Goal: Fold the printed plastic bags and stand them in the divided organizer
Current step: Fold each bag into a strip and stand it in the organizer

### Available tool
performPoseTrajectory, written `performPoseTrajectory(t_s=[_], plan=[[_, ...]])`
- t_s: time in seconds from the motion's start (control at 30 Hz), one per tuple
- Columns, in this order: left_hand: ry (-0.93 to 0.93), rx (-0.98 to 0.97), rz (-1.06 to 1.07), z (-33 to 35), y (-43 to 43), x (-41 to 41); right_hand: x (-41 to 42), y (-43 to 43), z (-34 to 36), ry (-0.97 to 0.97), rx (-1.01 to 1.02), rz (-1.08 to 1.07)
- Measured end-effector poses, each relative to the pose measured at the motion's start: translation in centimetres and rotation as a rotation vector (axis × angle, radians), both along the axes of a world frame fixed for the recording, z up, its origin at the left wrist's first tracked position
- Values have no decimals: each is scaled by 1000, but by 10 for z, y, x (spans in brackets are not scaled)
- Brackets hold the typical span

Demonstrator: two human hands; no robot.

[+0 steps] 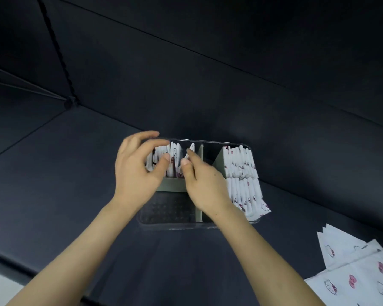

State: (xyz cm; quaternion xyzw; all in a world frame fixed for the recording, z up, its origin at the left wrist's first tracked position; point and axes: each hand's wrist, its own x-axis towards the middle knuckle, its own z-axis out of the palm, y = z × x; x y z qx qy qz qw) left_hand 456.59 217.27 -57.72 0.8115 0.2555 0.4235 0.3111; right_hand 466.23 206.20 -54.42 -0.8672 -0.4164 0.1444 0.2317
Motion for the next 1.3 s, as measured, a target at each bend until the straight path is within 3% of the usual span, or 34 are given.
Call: performPoseTrajectory(t_s=[0.13, 0.27, 0.4, 0.57, 0.67, 1.0, 1.17, 1.3], plan=[[-36, 32, -92, 13, -44, 19, 9, -64, 17, 42, 152, -97], [0, 138, -299, 4, -101, 39, 25, -165, 6, -43, 250, -395], [58, 234, -586, -25, -167, 47, 33, -271, -35, -97, 88, -661], [247, 237, -833, -67, -220, 52, 18, -362, -92, -287, -263, -623], [329, 179, -830, -79, -231, 61, 20, -381, -112, -281, -296, -651], [391, 8, -833, -76, -245, 78, 28, -389, -136, -130, 118, -538], [405, -348, -811, -68, -249, 71, 22, -385, -142, -193, 146, -415], [450, -362, -823, -66, -252, 68, 20, -382, -141, -134, 167, -441]])
